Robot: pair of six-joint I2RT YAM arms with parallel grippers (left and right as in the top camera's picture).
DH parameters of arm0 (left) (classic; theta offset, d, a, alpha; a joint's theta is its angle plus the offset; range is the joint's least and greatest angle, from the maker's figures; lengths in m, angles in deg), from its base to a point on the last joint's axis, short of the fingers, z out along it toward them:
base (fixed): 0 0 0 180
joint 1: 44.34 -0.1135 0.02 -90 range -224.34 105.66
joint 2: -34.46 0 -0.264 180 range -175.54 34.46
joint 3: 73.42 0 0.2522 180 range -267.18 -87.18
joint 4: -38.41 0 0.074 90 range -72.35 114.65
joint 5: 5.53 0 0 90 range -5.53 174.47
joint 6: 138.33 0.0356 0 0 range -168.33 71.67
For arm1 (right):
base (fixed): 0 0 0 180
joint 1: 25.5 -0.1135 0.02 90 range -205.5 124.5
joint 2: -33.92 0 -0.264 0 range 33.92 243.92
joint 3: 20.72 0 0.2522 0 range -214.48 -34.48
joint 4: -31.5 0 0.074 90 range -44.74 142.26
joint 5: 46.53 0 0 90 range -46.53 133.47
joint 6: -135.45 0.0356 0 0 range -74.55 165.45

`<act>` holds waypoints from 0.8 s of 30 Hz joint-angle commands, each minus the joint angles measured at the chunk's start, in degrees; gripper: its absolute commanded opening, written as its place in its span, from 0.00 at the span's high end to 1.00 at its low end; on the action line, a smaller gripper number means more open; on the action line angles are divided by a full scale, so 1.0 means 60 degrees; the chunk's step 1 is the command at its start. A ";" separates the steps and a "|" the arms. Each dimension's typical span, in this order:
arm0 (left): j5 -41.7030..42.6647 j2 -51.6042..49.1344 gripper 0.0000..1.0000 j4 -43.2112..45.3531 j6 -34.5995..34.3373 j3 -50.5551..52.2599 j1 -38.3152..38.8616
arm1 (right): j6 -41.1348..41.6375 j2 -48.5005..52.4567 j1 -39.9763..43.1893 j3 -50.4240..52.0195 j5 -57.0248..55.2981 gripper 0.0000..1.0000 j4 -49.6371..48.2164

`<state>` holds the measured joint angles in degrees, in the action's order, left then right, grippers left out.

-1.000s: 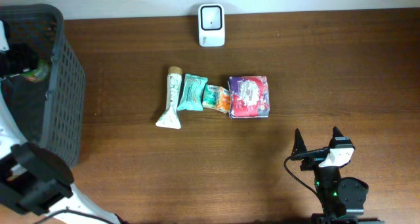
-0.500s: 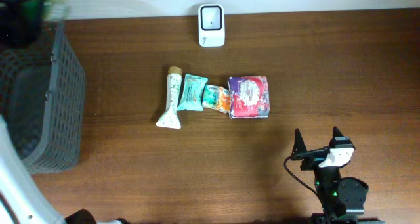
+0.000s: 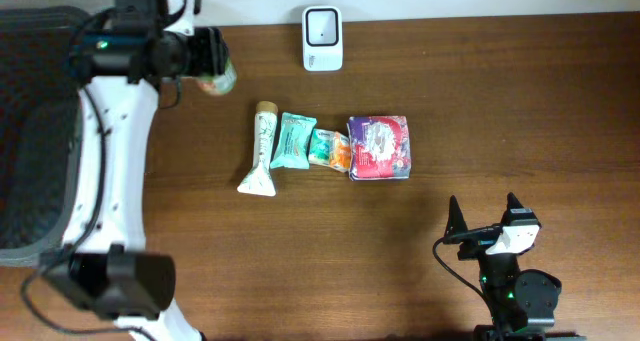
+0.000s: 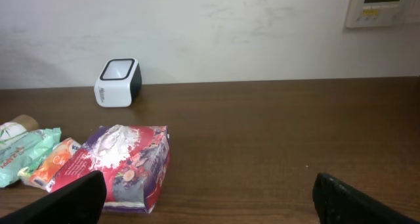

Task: Scan the item barcode
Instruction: 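Carry the green-capped jar out and set it beside the Pantene tube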

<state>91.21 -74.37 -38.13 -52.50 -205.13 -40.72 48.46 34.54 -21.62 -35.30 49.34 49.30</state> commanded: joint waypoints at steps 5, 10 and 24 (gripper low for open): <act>-0.0437 -0.2310 0.53 -0.0142 -0.0022 -0.0036 0.0076 | 0.0036 -0.0062 0.0047 0.0084 -0.0084 0.01 0.0007; -0.0528 -0.3180 0.50 0.0157 -0.0022 -0.0036 0.0076 | 0.0036 -0.0062 0.0047 0.0084 -0.0084 0.01 0.0007; -0.0525 -0.3679 0.23 0.0838 -0.0022 -0.0036 0.0076 | 0.0036 -0.0062 0.0047 0.0084 -0.0084 0.01 0.0007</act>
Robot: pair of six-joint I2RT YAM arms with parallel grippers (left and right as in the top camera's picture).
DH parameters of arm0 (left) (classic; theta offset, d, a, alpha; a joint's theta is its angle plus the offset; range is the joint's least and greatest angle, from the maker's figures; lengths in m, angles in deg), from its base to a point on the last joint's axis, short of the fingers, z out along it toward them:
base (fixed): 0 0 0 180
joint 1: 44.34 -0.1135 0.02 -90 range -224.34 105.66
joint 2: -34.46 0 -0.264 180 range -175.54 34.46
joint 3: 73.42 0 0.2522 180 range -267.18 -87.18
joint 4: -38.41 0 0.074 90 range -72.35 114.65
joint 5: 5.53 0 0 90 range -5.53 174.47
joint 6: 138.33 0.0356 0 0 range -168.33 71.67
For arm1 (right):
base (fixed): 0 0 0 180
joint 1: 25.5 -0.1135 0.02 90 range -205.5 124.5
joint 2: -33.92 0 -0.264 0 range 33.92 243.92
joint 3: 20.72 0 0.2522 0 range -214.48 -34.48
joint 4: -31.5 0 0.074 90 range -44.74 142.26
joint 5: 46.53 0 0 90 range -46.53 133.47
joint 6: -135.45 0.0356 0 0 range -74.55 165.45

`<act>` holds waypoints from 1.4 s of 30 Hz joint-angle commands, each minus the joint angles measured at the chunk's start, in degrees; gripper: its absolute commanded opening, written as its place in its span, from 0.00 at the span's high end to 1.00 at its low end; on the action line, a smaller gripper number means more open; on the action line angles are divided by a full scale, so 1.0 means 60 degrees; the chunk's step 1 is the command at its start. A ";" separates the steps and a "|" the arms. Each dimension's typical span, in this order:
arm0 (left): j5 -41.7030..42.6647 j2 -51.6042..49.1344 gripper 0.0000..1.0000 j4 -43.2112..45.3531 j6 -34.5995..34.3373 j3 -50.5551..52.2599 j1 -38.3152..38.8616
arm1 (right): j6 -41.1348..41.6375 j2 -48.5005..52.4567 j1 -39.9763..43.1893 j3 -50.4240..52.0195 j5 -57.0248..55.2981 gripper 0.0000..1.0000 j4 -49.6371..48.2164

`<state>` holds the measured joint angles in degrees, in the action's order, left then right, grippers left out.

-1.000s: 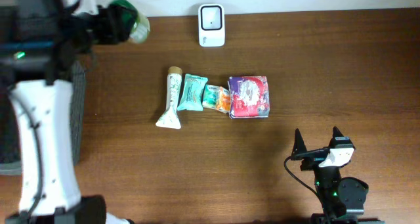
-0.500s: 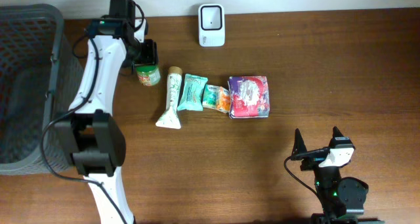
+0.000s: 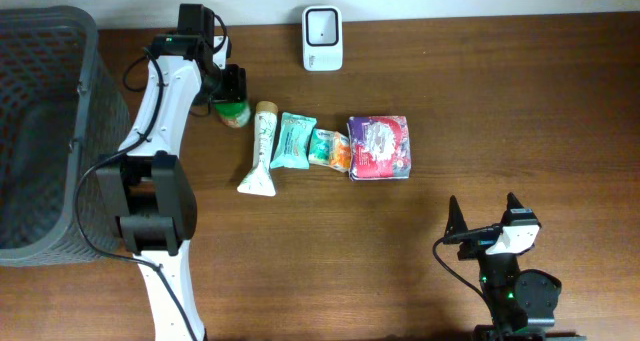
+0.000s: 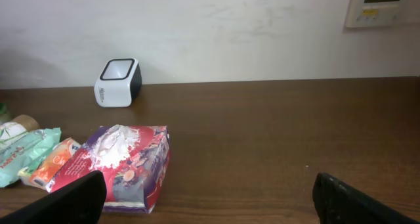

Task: Scan the item barcode
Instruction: 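Carry the green-capped jar out and set it beside the Pantene tube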

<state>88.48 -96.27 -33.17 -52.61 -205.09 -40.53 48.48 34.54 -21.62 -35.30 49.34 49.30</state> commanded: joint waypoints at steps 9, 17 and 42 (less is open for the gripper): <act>-0.0036 0.1027 0.22 -0.3173 -0.0004 -0.3213 0.0044 | 0.0033 -0.0062 0.0047 0.0084 -0.0084 0.01 0.0011; 0.0248 0.3191 0.01 -0.6484 -0.0004 -0.4747 0.0044 | 0.0033 -0.0062 0.0047 0.0084 -0.0084 0.01 0.0007; 0.1876 0.3723 0.01 -0.5730 -0.0004 0.0164 0.0466 | 0.0033 -0.0062 0.0047 0.0084 -0.0084 0.01 0.0007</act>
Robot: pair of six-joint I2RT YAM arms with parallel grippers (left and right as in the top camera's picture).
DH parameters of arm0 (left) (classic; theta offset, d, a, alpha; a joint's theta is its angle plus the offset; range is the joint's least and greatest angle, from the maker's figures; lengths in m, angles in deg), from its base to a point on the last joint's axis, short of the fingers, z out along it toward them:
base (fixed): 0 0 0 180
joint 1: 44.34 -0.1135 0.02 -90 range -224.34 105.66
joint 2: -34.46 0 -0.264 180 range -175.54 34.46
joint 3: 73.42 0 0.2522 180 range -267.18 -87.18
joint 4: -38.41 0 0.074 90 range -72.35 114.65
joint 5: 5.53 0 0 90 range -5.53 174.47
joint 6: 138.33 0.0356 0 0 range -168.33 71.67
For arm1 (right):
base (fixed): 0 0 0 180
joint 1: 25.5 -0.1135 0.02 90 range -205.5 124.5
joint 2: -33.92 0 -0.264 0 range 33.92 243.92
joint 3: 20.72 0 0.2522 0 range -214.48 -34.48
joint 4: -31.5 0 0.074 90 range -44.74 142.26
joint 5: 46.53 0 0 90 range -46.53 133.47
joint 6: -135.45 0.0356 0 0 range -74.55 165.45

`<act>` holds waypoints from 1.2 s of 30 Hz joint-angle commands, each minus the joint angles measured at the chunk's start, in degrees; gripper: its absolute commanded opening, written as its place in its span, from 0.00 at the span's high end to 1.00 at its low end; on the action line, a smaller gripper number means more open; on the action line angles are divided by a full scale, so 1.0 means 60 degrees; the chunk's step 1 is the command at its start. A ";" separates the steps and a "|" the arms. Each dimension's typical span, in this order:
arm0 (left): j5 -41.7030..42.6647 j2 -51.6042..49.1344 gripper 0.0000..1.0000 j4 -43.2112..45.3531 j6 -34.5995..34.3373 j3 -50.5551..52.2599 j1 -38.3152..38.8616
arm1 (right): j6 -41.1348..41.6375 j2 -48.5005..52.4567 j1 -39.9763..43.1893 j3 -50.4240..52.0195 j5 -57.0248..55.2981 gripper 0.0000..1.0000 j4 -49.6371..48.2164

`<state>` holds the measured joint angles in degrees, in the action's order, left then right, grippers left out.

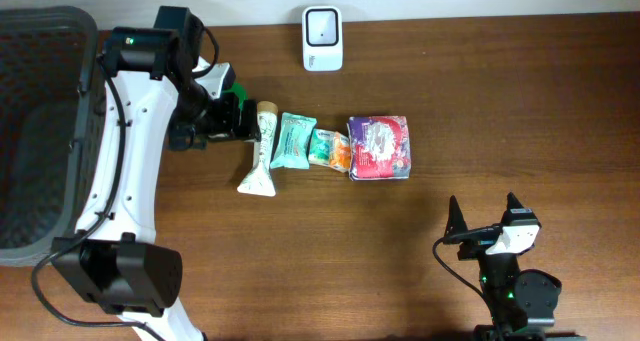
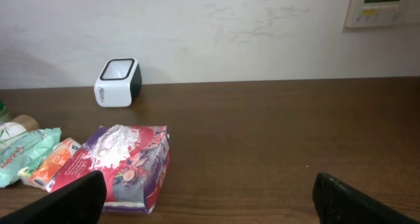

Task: Scan the item barcode
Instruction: 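Carry the green-capped jar out and set it beside the Pantene tube, then reach the right gripper to the pink-purple pack and grasp it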

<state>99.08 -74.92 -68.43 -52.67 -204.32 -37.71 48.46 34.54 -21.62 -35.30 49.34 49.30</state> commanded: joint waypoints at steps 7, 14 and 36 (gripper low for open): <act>0.0106 0.0164 0.01 0.0251 0.0007 0.0036 -0.0007 | 0.5100 -0.0062 0.0047 0.0084 0.5275 0.01 -0.2426; 0.0106 0.0164 0.01 0.0251 0.0007 0.0036 -0.0004 | 0.6768 -0.0062 0.0047 -0.0200 0.4109 0.01 -0.7169; 0.0106 0.0164 0.01 0.0251 0.0007 0.0036 -0.0004 | -0.0317 1.4178 0.0047 -1.5613 0.4171 0.01 0.8954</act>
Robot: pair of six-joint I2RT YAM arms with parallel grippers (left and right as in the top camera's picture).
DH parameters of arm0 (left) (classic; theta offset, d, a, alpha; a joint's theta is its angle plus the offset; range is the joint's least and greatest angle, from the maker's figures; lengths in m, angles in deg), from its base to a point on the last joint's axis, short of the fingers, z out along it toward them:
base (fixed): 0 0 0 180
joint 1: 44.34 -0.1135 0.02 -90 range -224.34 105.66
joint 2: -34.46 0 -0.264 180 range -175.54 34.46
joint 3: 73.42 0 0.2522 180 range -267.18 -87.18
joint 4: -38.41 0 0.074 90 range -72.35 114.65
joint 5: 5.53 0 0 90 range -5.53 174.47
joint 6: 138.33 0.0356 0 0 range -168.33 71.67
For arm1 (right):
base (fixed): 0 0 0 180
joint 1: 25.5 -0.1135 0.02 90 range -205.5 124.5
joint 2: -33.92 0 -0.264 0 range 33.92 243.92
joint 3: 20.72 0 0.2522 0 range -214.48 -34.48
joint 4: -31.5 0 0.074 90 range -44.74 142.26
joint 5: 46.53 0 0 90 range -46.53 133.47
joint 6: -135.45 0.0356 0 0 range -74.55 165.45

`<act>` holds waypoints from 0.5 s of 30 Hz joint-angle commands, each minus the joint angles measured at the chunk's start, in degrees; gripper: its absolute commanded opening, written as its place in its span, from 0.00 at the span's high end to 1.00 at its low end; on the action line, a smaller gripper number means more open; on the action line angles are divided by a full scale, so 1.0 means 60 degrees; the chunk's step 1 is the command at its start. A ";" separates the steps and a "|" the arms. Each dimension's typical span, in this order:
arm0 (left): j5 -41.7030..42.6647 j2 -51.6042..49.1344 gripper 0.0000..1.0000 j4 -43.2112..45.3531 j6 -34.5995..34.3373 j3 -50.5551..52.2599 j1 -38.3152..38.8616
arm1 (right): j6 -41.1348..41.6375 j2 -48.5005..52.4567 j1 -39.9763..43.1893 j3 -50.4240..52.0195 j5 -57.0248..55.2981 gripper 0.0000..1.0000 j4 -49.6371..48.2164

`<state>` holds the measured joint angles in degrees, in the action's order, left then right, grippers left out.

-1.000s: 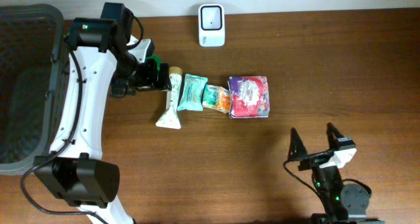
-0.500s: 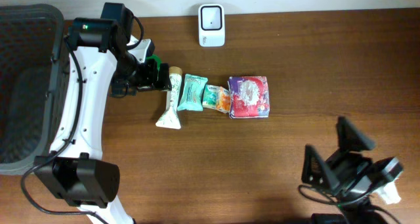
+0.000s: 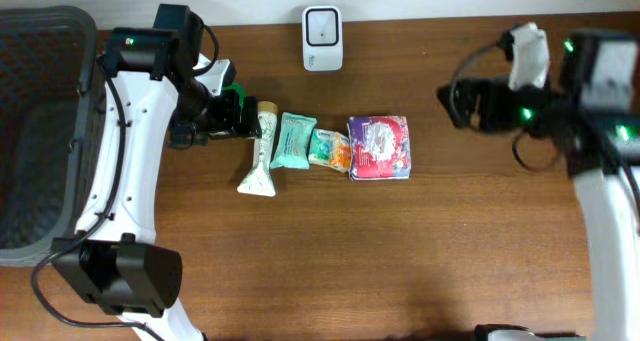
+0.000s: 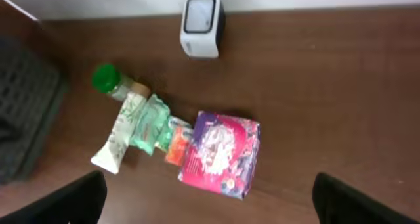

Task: Scan the item barcode
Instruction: 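Reach the right gripper to the pink-purple pack and grasp it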

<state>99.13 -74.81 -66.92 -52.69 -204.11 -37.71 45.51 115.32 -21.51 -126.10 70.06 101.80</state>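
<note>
A white barcode scanner [image 3: 322, 38] [image 4: 202, 25] stands at the table's back edge. In front of it lies a row of items: a green-capped bottle [image 3: 232, 79] [image 4: 105, 77], a white tube [image 3: 258, 151] [image 4: 121, 135], a teal packet [image 3: 293, 141] [image 4: 149, 122], an orange packet [image 3: 329, 148] [image 4: 176, 142] and a pink-purple pack [image 3: 379, 147] [image 4: 220, 155]. My left gripper [image 3: 235, 119] sits just in front of the bottle, beside the tube's cap, and looks open. My right gripper [image 3: 452, 103] [image 4: 210, 207] hangs high, right of the pack, open and holding nothing.
A dark mesh basket [image 3: 40, 131] [image 4: 26, 119] fills the left side of the table. The left arm [image 3: 125, 181] runs along the basket's right wall. Bare wood lies in front of the row and to its right.
My right arm has left its low spot at the table's front right and is now raised at the back right, its camera looking down on the row. The left arm has not moved.
My left gripper first held the green-capped bottle up by the basket's back corner. Then it was lower, with the bottle just left of the tube. Later the bottle stood at the row's left end with the gripper beside it. The right arm stayed parked until now.
</note>
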 commanded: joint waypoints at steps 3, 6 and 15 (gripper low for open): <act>0.0098 0.0146 0.01 0.0000 0.0011 0.0000 -0.0004 | 0.0175 0.1869 0.0029 -0.0477 0.1071 0.02 0.0186; 0.0098 0.0146 0.01 0.0000 0.0011 0.0000 -0.0004 | 0.0171 0.3089 0.0025 -0.0474 0.1075 0.01 0.0204; 0.0098 0.0146 0.01 0.0000 0.0011 0.0000 -0.0004 | -0.1738 0.6495 0.0168 -0.0466 0.2889 0.05 0.1319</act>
<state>99.13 -74.81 -66.85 -52.67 -204.11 -37.71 42.99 151.26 -21.51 -128.13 80.64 107.46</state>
